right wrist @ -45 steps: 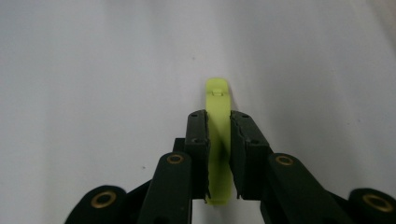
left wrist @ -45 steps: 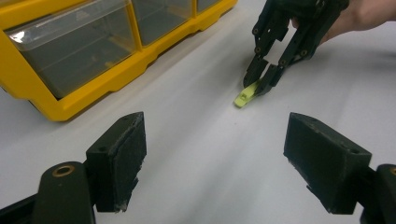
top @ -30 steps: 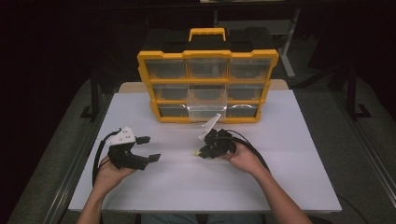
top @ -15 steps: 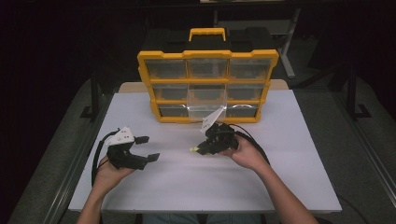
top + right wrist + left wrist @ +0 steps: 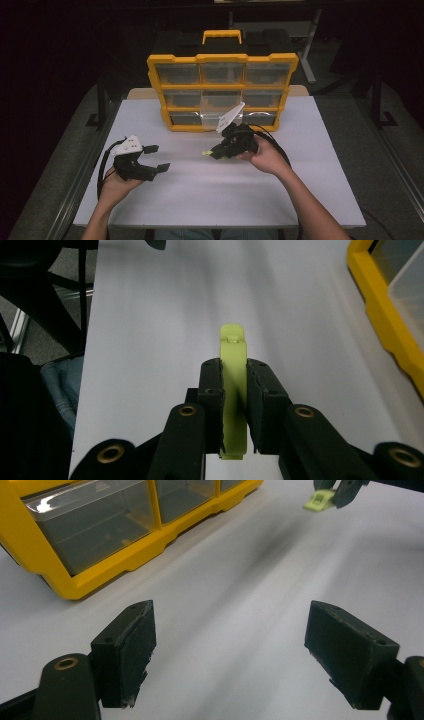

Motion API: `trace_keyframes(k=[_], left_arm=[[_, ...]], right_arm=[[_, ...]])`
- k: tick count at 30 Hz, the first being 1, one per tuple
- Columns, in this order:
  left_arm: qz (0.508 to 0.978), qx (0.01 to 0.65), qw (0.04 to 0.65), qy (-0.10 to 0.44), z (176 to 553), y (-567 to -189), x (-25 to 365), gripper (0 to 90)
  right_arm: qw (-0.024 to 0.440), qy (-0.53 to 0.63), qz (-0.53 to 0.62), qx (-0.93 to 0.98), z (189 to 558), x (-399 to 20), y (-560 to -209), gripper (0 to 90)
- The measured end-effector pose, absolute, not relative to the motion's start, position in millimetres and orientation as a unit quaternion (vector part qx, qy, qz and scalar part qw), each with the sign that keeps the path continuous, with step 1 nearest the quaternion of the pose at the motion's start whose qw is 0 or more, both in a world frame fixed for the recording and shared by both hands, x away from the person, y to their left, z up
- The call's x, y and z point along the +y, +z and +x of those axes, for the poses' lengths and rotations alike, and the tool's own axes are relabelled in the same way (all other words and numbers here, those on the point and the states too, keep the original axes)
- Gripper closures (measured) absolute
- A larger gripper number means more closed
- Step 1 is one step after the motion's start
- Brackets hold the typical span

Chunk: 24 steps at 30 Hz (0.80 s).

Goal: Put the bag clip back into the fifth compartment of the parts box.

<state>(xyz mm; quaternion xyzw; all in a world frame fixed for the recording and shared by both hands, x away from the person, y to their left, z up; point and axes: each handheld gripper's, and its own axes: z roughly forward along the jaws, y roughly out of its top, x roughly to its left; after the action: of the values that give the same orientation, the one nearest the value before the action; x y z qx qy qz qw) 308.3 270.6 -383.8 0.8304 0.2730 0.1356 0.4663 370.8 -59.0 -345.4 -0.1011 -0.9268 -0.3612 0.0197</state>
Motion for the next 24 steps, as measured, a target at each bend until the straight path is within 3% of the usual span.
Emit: trace_keyframes(k=[24], left_arm=[[0.827,0.28,0.47,0.132,308.5,-383.9,271.2,20.3]], right_arm=[[0.022,-0.387,-0.077,-0.919,381.6,-69.8,-288.3,76.9]])
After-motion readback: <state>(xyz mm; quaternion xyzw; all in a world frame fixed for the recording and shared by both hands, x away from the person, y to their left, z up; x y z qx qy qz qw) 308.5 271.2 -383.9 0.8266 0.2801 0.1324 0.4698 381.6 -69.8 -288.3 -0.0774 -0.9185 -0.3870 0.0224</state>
